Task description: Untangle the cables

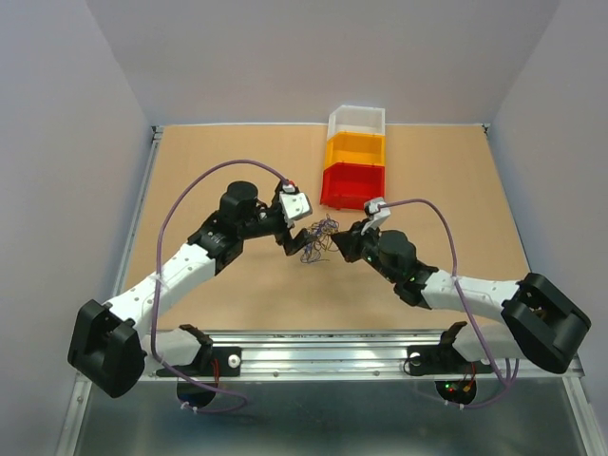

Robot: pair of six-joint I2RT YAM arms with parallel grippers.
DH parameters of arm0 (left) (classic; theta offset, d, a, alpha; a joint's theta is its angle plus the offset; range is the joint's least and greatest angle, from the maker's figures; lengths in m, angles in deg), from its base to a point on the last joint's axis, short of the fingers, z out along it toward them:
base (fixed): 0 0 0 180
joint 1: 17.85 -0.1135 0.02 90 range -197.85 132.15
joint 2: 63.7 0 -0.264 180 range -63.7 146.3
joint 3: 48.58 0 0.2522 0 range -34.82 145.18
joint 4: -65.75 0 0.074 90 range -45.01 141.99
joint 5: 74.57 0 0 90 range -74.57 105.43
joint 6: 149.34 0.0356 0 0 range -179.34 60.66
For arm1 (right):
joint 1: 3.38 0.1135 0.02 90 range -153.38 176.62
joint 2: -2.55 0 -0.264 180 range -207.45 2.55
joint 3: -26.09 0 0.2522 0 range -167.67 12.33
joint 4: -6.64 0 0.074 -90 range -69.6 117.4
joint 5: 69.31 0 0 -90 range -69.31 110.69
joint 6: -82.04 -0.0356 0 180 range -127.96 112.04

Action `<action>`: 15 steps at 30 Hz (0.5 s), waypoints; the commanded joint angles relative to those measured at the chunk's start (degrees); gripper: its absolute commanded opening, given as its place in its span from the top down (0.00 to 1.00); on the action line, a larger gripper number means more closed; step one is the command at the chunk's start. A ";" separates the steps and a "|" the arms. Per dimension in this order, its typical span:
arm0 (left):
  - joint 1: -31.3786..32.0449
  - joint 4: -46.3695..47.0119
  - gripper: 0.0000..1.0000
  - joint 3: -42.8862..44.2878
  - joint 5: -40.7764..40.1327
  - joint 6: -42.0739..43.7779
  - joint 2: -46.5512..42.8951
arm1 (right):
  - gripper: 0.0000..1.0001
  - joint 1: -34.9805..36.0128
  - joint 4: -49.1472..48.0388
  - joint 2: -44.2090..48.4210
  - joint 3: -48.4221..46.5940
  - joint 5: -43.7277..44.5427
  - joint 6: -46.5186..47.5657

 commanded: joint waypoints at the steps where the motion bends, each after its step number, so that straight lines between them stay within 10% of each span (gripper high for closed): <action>1: 1.37 -1.31 0.02 0.54 4.92 2.57 2.05 | 0.99 1.24 -1.35 -0.74 -4.84 0.78 1.21; 8: 2.07 -4.47 0.18 3.62 3.26 2.93 7.94 | 1.00 1.95 -0.74 -1.10 -7.39 1.57 1.65; 12: 1.98 -5.18 0.50 5.03 0.62 3.45 10.66 | 1.00 2.30 0.05 -0.84 -7.92 2.28 1.91; 15: 1.90 -5.00 1.00 5.38 -1.75 3.01 11.11 | 0.99 2.21 0.93 -0.05 -7.57 3.33 2.09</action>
